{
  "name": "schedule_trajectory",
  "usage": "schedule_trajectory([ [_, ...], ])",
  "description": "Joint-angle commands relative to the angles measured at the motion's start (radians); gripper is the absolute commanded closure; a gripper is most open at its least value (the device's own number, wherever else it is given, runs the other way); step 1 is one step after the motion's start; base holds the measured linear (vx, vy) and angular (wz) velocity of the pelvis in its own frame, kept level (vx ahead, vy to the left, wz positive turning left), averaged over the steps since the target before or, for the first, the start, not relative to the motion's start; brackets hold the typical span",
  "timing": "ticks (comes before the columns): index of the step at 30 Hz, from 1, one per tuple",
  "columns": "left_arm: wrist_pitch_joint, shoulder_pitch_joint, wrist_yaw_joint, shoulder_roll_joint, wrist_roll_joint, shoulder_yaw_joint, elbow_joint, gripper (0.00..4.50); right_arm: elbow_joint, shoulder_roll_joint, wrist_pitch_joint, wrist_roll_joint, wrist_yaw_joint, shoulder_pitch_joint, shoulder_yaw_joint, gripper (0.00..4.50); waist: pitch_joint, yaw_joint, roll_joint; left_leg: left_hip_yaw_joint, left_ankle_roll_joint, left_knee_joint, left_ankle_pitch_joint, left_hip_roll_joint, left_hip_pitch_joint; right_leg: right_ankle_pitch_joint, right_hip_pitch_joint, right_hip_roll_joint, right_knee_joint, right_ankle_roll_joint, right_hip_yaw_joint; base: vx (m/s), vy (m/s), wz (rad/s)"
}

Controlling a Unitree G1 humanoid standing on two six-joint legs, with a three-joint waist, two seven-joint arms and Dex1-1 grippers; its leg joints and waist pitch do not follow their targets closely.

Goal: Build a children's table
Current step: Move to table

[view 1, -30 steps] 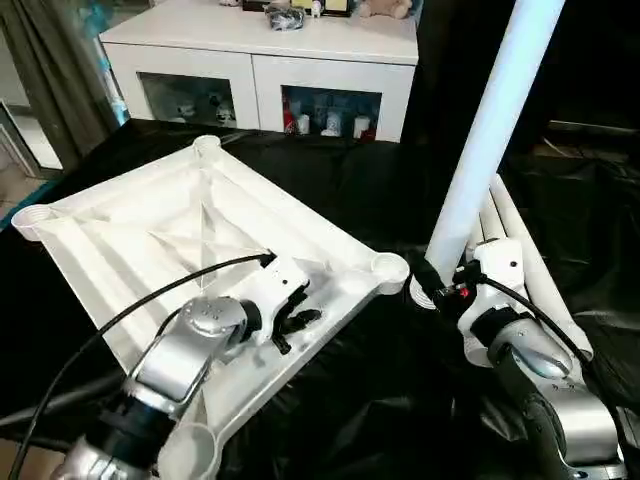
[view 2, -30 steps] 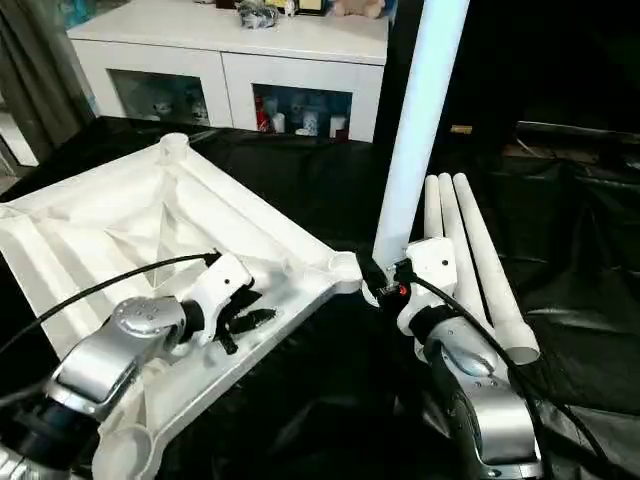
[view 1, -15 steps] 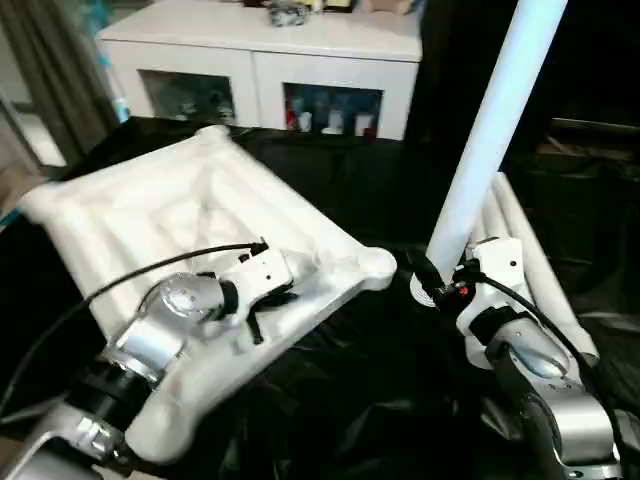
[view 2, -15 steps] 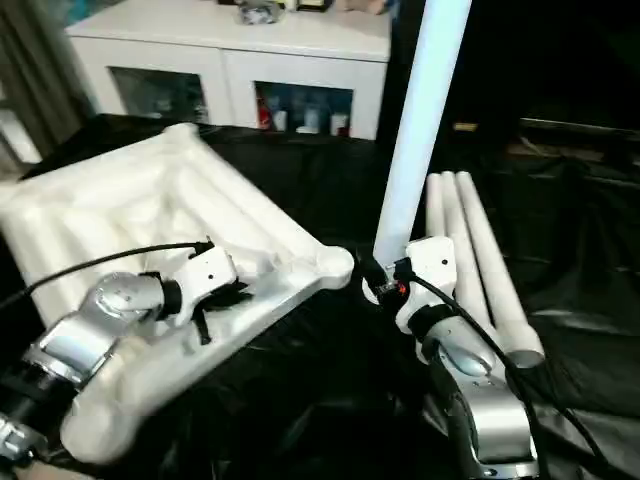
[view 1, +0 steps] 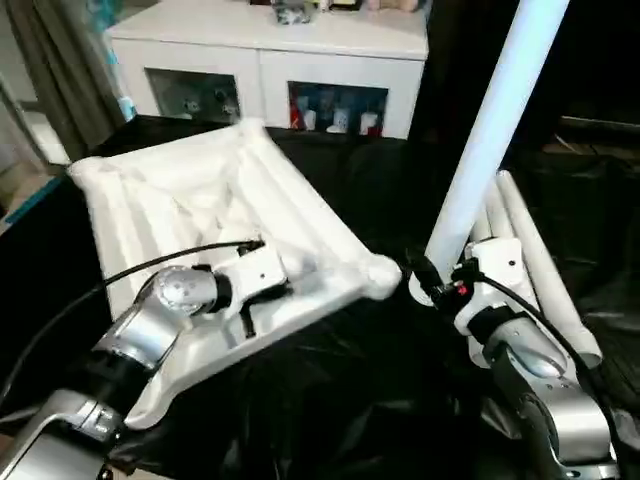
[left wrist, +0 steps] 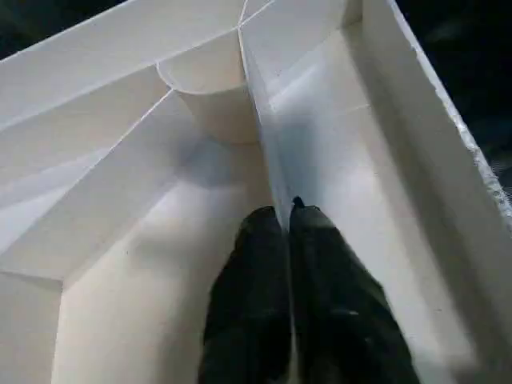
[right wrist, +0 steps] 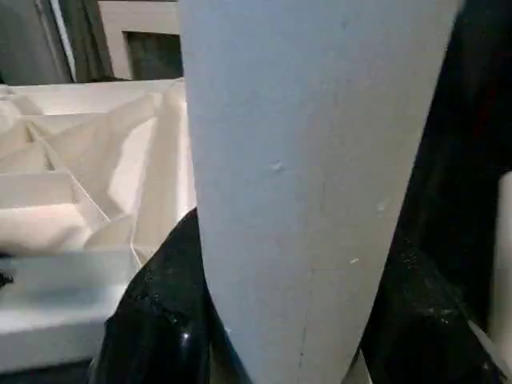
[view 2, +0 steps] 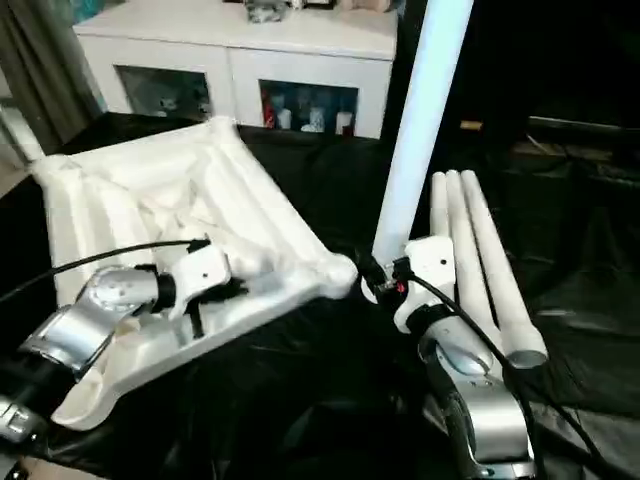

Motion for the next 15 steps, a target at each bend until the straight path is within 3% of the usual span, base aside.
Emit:
schedule_trajectory([
  [1,-0.017,0.007,-0.005,0.022,-0.021,0.046,-0.018,3.85,-0.012,-0.001,0.000,0.020,0.018,-0.007,0.000,2.58,-0.052,0.001,0.001,-0.029,-0.016,-0.086,-0.203,0.063,0.020,-0.030,0.026,-0.089,-0.074,-0.195,0.047,0.000,0.000,0.00],
  [4,-0.004,0.026,-0.017,0.019,-0.082,0.090,-0.064,3.54,-0.025,-0.006,0.023,0.036,0.028,-0.006,-0.001,2.58,-0.057,-0.001,-0.005,-0.026,0.002,-0.080,-0.156,0.063,0.020,0.046,0.025,-0.088,-0.067,-0.207,0.045,0.000,0.000,0.00],
  [5,0.064,0.045,-0.046,0.011,-0.149,0.122,-0.133,3.54,-0.025,-0.008,0.039,0.043,0.027,-0.011,-0.007,2.58,-0.058,0.000,-0.009,-0.023,0.013,-0.077,-0.130,0.063,0.021,0.083,0.025,-0.087,-0.063,-0.220,0.044,0.000,0.000,0.00],
  [7,0.124,0.058,-0.067,0.006,-0.182,0.125,-0.194,3.54,-0.019,-0.010,0.049,0.046,0.028,-0.018,-0.012,2.58,-0.056,0.003,-0.009,-0.020,0.029,-0.074,-0.107,0.063,0.020,0.105,0.023,-0.085,-0.060,-0.235,0.043,0.000,0.000,0.00],
  [9,0.167,0.065,-0.075,0.001,-0.189,0.116,-0.237,3.54,-0.011,-0.012,0.052,0.047,0.030,-0.025,-0.015,2.58,-0.055,0.006,-0.008,-0.018,0.039,-0.073,-0.101,0.063,0.022,0.095,0.021,-0.084,-0.060,-0.238,0.043,0.000,0.000,0.00],
  [10,0.237,0.062,-0.042,-0.031,-0.172,0.102,-0.273,3.54,-0.002,-0.014,0.051,0.046,0.032,-0.035,-0.019,2.58,-0.055,0.005,-0.012,-0.015,0.041,-0.072,-0.100,0.063,0.022,0.093,0.021,-0.082,-0.060,-0.235,0.043,0.000,0.000,0.00],
  [14,0.313,0.049,0.030,-0.121,-0.185,0.103,-0.290,3.54,-0.003,-0.019,0.053,0.040,0.033,-0.039,-0.015,2.58,-0.053,0.014,-0.012,-0.014,0.033,-0.070,-0.109,0.063,0.023,0.048,0.022,-0.084,-0.068,-0.224,0.045,0.000,0.000,0.00],
  [15,0.362,0.042,0.084,-0.176,-0.183,0.095,-0.290,3.54,-0.007,-0.023,0.058,0.039,0.034,-0.039,-0.012,2.58,-0.053,0.015,-0.013,-0.014,0.032,-0.070,-0.109,0.062,0.022,0.045,0.023,-0.084,-0.068,-0.221,0.046,0.000,0.000,0.00],
])
